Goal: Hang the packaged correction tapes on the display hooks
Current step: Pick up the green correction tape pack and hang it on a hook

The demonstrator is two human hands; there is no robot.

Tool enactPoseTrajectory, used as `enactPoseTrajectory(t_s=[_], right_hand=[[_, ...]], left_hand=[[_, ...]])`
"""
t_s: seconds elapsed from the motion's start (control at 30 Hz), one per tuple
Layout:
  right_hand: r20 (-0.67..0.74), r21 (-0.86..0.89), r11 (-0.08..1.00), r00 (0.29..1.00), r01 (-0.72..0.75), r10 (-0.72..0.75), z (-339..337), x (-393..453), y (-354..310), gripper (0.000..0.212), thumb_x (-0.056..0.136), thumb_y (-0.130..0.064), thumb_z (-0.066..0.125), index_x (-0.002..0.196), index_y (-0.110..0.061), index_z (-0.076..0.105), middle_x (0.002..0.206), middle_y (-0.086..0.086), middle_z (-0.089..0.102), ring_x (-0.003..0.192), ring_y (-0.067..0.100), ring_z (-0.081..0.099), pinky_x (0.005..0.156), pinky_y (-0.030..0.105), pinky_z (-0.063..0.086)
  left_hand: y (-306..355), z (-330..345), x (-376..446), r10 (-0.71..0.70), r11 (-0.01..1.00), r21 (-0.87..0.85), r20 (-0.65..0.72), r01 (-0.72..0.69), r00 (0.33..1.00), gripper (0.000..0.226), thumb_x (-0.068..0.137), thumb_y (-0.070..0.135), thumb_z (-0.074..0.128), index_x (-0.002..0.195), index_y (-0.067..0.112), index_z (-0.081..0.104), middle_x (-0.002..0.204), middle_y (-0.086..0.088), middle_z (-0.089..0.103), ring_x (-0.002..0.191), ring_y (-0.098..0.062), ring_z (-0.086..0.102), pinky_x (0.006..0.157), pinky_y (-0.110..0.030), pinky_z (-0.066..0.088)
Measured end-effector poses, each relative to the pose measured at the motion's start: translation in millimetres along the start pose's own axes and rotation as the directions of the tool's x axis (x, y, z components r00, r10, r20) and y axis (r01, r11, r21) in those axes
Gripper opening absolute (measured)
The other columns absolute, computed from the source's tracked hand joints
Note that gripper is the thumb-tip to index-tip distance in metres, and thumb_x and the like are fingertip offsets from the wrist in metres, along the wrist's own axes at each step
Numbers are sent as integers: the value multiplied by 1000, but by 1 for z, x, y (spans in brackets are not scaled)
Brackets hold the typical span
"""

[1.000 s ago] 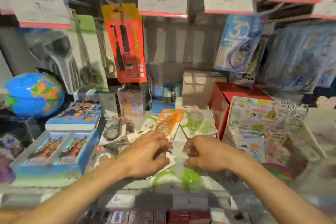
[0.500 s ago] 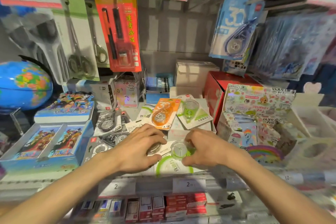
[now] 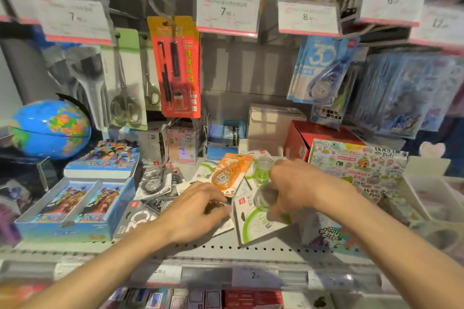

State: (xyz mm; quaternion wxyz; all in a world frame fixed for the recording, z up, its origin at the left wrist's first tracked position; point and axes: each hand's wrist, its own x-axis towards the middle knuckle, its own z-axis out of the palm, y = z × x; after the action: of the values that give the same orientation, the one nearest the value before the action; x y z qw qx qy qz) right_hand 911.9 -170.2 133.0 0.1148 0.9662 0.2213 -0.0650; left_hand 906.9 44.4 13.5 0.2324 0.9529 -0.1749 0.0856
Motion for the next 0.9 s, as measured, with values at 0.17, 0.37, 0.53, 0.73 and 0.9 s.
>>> enactPoseTrajectory(t_s=[0.17,0.37,0.53,0.73,0.9], right_hand=[[-158,-37,998,986,-49,43,-14,-4,18,44,63,-40,82,72,-22,44,90,0,45,82,24,49,67,35,46],[-327,159,983,935,-88,137,-3,-10,46,47,66,-44,77,98,-14,60,101,0,47,93,23,53,72,33,45],[-512,236,970,842,-56,173,17,-2,57,63,70,-55,69,118,-16,53,109,-1,45,100,19,45,80,32,45],[-624,438,881,766,176,157,19,19,45,68,71,-62,68,124,-25,45,118,-7,50,111,15,47,90,30,44],[-641,513,791,761,333,95,10,43,5,92,71,-67,70,144,-25,30,135,-8,45,128,14,44,105,32,38]], left_hand=[[31,6,17,-71,985,-159,-26,66,997,32,96,51,55,103,27,75,107,16,70,102,-1,59,98,-30,47],[56,5,45,-277,601,-764,77,235,958,15,99,20,60,104,6,64,87,-14,57,75,-24,62,73,-34,60],[79,-16,51,-422,297,-937,44,184,906,18,99,8,57,116,5,61,103,-16,77,88,-24,77,65,-29,63],[74,-56,40,-460,483,-871,-168,87,872,17,101,9,53,113,9,65,88,-5,79,75,-12,75,59,-23,58],[48,-103,20,-388,705,-706,-317,57,865,18,102,11,51,108,16,67,88,2,79,76,-9,73,59,-20,55]])
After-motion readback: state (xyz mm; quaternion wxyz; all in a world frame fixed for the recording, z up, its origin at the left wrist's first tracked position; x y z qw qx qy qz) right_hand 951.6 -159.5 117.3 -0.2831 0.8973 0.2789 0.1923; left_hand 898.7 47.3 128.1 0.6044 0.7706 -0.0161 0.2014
